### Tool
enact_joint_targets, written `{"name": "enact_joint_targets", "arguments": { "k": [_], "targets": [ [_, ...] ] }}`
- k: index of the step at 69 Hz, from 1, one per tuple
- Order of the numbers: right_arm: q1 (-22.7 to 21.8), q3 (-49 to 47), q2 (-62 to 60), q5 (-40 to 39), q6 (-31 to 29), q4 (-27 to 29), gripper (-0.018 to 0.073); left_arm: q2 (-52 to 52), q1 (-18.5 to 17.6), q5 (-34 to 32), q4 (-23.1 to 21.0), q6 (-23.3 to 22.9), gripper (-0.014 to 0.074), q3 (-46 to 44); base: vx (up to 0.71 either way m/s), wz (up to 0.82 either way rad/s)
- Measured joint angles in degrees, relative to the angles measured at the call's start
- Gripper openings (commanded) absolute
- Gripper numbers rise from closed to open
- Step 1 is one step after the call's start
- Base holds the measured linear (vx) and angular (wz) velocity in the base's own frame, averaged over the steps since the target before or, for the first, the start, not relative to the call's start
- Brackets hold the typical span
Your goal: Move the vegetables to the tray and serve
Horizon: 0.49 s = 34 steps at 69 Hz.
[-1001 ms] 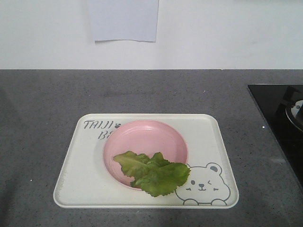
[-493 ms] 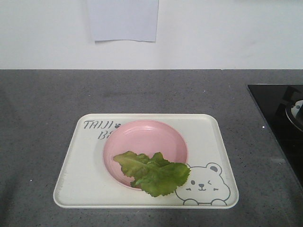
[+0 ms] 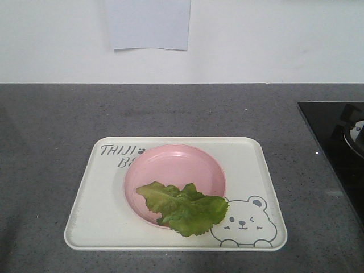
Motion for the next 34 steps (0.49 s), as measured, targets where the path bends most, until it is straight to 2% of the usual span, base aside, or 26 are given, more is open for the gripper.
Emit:
{"name": "enact_joint_targets", "arguments": {
  "k": [34],
  "targets": [
    [0.00, 0.00, 0.00, -0.25, -3.59, 0.05, -0.0004, 0.00, 0.00, 0.00, 0.00, 0.00, -0.0006, 0.00, 0.00, 0.00]
  ]
}}
